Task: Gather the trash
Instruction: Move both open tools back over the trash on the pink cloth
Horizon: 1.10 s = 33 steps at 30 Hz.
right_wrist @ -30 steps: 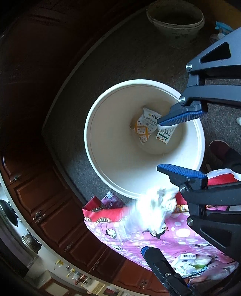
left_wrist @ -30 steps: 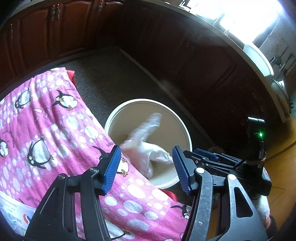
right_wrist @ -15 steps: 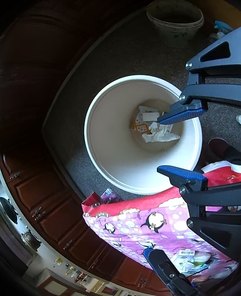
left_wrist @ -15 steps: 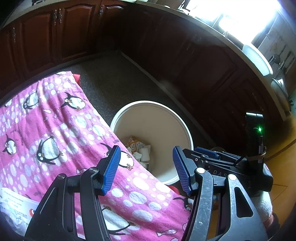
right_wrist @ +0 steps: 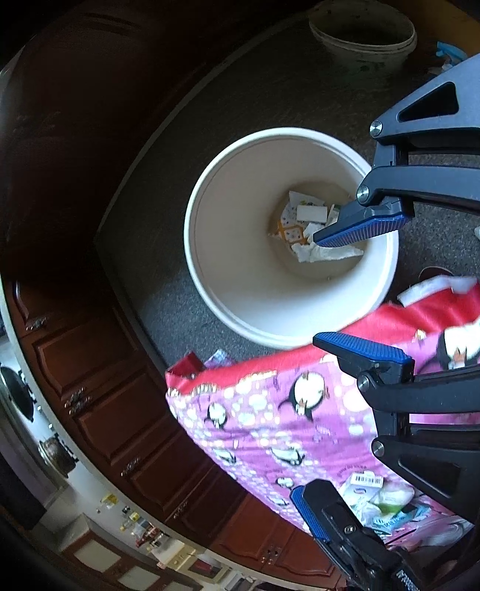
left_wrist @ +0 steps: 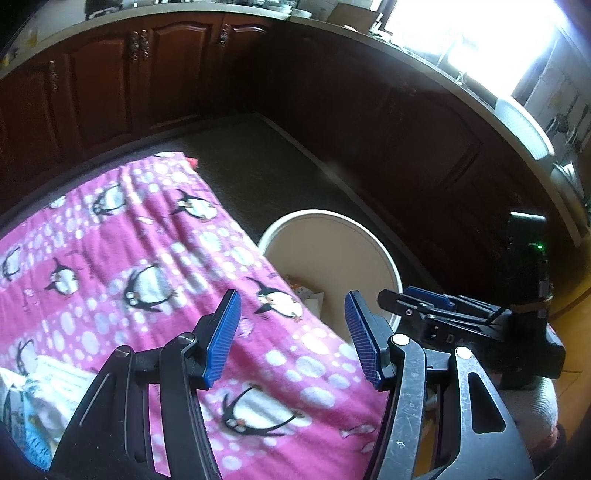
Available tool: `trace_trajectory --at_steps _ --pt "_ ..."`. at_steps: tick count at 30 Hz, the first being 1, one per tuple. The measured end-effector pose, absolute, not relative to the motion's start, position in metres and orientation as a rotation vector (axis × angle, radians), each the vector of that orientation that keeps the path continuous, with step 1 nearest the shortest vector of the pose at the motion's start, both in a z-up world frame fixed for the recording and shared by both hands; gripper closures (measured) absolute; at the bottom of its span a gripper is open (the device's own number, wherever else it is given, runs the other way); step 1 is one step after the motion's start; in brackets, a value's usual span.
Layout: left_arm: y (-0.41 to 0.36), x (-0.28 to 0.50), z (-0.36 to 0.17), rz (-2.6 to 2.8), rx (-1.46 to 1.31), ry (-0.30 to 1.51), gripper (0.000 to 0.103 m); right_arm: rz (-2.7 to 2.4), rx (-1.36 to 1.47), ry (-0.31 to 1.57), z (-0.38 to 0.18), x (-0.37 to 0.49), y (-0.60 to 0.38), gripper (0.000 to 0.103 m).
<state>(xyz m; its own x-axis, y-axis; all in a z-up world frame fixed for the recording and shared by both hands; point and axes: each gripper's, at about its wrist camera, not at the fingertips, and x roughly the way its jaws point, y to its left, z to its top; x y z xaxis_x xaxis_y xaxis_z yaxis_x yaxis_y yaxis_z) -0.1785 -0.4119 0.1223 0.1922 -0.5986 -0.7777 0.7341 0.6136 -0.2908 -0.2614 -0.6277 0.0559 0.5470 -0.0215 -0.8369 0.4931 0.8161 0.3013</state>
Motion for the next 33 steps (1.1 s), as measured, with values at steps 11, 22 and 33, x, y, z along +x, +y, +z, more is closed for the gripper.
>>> trace_trajectory --at_steps 11,22,33 --pt "-0.366 -0.174 0.141 -0.85 0.147 0.946 0.046 -0.242 0.485 0.923 0.084 -0.242 -0.582 0.048" --pt "-0.309 -0.161 0.146 -0.756 0.11 0.934 0.046 -0.136 0.426 0.935 0.092 -0.211 -0.526 0.048" --pt "-0.223 -0.145 0.149 -0.647 0.062 0.947 0.046 -0.027 0.373 0.965 0.091 -0.179 -0.47 0.048"
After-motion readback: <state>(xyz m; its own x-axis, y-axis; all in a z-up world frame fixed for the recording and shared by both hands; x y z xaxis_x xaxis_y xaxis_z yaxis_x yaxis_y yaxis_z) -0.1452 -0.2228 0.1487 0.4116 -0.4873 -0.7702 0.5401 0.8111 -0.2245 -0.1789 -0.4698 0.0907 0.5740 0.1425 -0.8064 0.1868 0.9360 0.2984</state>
